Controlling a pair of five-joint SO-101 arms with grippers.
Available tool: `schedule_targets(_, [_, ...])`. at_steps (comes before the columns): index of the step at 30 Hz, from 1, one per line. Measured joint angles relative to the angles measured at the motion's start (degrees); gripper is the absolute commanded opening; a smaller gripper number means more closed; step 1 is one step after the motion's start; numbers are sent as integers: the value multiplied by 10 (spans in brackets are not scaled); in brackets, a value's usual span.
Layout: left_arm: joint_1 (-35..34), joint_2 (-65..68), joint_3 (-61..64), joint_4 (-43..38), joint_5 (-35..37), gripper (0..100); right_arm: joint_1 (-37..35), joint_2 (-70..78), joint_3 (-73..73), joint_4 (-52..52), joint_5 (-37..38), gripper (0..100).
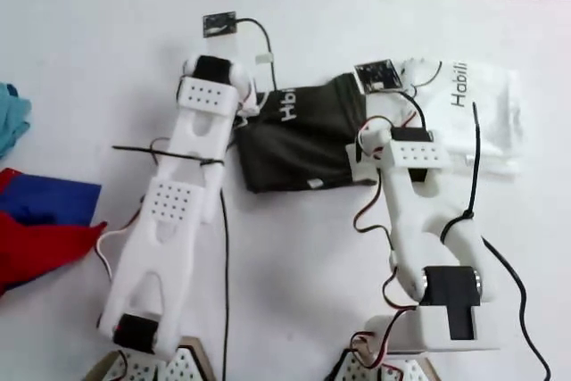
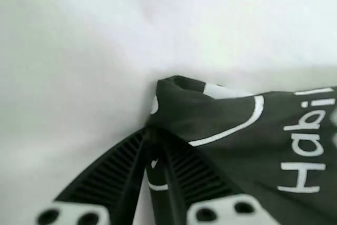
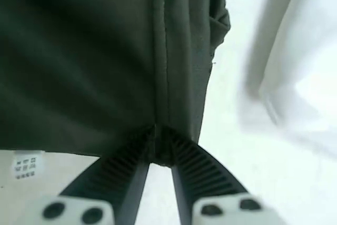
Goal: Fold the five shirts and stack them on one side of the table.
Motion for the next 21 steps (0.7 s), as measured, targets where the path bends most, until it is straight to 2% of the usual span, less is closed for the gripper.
schedule_targets(10, [-3,-6,1,1,1,25,0,0,33,-1,0,21])
schedule_targets(13, [-6,-28,2,7,-4,26,1,0,40,-1,25,21])
schedule_targets(21, [-6,-105,2,76,-93,26,28,0,40,5,55,21])
